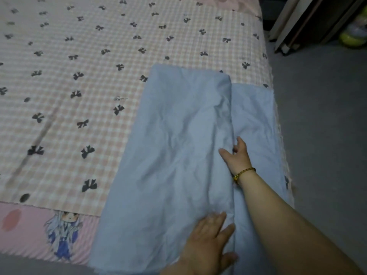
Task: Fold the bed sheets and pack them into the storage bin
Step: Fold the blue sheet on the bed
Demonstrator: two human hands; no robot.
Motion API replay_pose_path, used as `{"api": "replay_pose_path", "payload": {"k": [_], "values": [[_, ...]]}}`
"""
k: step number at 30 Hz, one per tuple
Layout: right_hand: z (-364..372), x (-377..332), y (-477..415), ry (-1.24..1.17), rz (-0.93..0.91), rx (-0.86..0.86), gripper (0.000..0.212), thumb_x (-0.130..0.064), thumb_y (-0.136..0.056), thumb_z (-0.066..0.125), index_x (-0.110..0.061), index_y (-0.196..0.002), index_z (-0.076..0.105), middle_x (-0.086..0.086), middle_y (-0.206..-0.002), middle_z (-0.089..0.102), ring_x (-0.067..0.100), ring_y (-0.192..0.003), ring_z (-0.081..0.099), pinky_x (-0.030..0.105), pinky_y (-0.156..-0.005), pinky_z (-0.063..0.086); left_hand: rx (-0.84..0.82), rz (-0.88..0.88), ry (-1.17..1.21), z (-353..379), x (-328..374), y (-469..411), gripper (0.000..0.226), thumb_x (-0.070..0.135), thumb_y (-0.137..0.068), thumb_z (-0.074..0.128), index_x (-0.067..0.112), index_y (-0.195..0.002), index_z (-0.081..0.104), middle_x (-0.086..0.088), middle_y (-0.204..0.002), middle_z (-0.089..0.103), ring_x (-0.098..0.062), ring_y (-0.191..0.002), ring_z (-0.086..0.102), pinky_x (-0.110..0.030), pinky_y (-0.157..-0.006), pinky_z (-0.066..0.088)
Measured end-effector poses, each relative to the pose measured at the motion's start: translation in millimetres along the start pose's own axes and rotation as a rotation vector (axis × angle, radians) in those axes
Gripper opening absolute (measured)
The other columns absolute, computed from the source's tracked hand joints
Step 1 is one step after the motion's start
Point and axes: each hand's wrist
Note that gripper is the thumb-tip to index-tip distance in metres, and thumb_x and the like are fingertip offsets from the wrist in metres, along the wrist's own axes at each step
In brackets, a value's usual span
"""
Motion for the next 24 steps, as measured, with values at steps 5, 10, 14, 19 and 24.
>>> {"api": "replay_pose_path", "payload": {"k": [5, 10, 14, 19, 24], "values": [[6.7, 9.0, -1.7, 0.116, -0.083, 0.076, 0.060, -0.004, -0.088, 0.054, -0.009, -0.142, 0.028, 0.012, -0.141, 0.041, 0.025, -0.128, 0.043, 0.023, -0.101, 0.033, 0.383, 0.050, 0.059, -25.0, -30.1, 1.8, 0.039, 0.040, -0.098, 0.024, 0.023, -0.112, 0.056, -0.001, -0.121, 0.058, -0.014, -0.111, 0.052, -0.020, -0.104, 0.028], [-14.9, 36.9, 17.9, 0.558, -0.099, 0.254, 0.057, -0.031, -0.090, 0.054, -0.016, -0.141, 0.033, 0.005, -0.149, 0.028, 0.024, -0.138, 0.021, 0.034, -0.113, 0.014, 0.161, -0.175, -0.183, -41.8, -77.8, 0.0, 0.057, 0.052, -0.097, 0.008, 0.018, -0.129, 0.040, -0.014, -0.125, 0.060, -0.023, -0.122, 0.037, -0.033, -0.110, 0.008], [-57.6, 58.7, 33.8, 0.525, 0.077, 0.398, 0.062, -0.028, -0.090, 0.055, -0.013, -0.143, 0.028, 0.007, -0.153, 0.021, 0.024, -0.141, 0.014, 0.033, -0.114, 0.010, 0.166, -0.110, -0.229, -25.7, -76.3, -1.5, 0.063, 0.060, -0.093, 0.007, 0.029, -0.149, 0.005, -0.010, -0.146, 0.035, -0.021, -0.143, 0.008, -0.040, -0.110, 0.004], [-94.7, 72.8, 47.6, 0.340, 0.136, 0.411, 0.061, -0.015, -0.083, 0.064, -0.008, -0.137, 0.038, 0.013, -0.139, 0.044, 0.028, -0.128, 0.041, 0.037, -0.109, 0.031, 0.107, 0.097, -0.345, 1.3, -57.2, -7.5, 0.063, 0.059, -0.093, 0.006, 0.028, -0.148, -0.003, -0.014, -0.130, 0.055, -0.028, -0.126, 0.034, -0.046, -0.111, 0.000], [-101.0, 76.9, 58.7, 0.253, 0.207, 0.295, 0.050, -0.014, -0.085, 0.063, -0.002, -0.130, 0.045, 0.012, -0.132, 0.051, 0.026, -0.119, 0.050, 0.024, -0.094, 0.038, -0.056, 0.052, -0.340, 1.2, -56.2, -13.4, 0.059, 0.058, -0.093, 0.002, 0.033, -0.141, 0.025, -0.016, -0.124, 0.060, -0.030, -0.125, 0.032, -0.046, -0.112, -0.002]]}}
Point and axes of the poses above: each hand's wrist, its own y-axis away from the middle knuckle, its own z-axis out of the palm, x = y × z
